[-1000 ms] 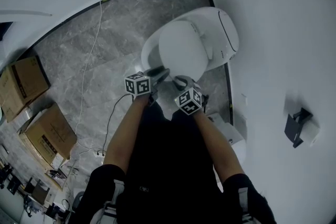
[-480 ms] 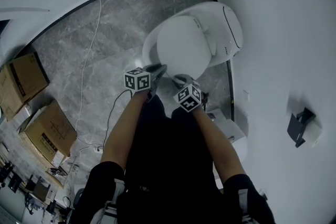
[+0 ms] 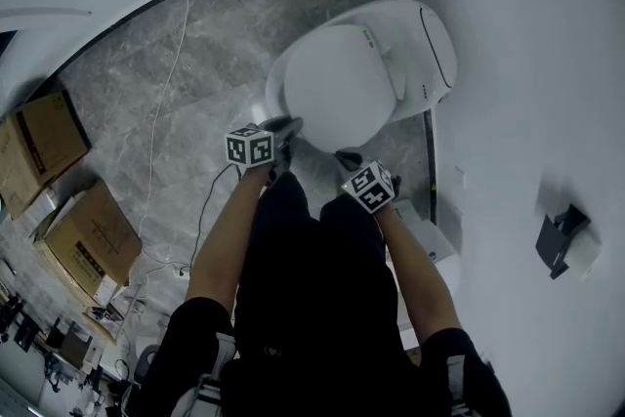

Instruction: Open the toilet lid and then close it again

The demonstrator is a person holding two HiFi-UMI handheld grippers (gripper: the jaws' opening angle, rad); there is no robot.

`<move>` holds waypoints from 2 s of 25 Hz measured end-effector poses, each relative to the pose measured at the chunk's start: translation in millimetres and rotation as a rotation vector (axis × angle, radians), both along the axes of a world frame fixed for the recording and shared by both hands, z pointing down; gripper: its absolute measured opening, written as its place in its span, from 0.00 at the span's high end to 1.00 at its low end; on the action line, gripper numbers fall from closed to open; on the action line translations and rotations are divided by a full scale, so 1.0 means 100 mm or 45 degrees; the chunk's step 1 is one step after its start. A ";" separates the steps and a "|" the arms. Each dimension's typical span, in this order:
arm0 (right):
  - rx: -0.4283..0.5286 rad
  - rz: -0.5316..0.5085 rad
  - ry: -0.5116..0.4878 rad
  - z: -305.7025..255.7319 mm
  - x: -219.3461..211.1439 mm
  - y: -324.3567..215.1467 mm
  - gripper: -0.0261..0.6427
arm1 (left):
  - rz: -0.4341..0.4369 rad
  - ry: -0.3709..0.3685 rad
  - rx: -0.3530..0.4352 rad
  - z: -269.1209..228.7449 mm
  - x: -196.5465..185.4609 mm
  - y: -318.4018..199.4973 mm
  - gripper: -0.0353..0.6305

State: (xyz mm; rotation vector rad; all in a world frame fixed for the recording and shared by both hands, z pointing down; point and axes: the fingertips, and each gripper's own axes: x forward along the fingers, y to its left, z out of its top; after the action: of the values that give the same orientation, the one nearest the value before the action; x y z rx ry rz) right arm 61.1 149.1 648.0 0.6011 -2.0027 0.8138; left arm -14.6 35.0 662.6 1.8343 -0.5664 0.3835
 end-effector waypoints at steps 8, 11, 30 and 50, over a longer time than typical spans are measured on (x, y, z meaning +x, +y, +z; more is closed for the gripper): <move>-0.063 0.025 -0.034 0.14 0.28 0.12 0.96 | -0.061 -0.103 -0.007 0.28 -0.19 0.03 0.81; -0.076 0.068 -0.030 0.21 0.33 0.18 0.96 | -0.081 -0.138 -0.016 0.39 -0.26 0.06 0.81; -0.104 0.175 -0.128 0.81 0.13 0.17 0.96 | -0.068 -0.243 -0.072 1.11 -0.58 0.16 0.78; 0.002 0.206 -0.209 1.18 -0.09 -0.18 0.96 | -0.085 -0.275 -0.145 1.77 -0.76 0.21 0.78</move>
State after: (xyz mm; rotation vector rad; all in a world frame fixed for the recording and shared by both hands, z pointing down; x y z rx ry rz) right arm 52.4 131.0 765.6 0.7248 -2.1231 0.9868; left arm -91.0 56.1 839.4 1.6715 -0.7366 0.5616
